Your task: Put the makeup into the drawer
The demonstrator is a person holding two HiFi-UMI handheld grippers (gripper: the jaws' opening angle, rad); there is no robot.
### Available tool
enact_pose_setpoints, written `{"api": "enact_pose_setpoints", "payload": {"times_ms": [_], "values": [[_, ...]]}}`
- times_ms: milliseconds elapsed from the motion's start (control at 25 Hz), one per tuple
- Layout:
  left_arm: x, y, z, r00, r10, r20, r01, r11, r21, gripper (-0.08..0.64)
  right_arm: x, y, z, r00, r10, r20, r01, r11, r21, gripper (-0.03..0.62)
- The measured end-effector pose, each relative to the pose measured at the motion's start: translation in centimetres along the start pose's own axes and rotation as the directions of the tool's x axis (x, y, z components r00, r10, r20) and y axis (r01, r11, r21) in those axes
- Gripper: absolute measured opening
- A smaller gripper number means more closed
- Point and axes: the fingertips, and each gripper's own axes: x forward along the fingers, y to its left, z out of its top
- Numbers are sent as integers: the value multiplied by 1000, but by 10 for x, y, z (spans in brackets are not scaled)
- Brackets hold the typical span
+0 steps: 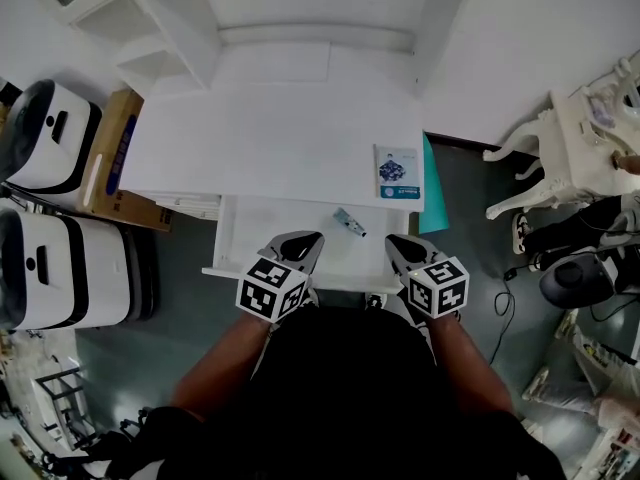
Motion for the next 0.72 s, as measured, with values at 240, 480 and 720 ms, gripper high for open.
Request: {"api": "enact_pose_setpoints", "payload": {"times_ms": [240, 480, 720], "values": [[-5, 7, -6, 1000, 17, -8, -17, 1000, -16, 11, 11, -3, 2, 1000, -4, -12, 4, 1000, -15, 31], [-10, 25, -10, 998, 59, -6, -60, 996, -70, 11, 36, -22, 9, 998, -52, -23, 51, 998, -39, 31], [-19, 39, -20, 996, 93, -5, -93, 989, -115, 11, 77, -46, 5, 991, -118, -61, 113, 991, -77, 31]]}}
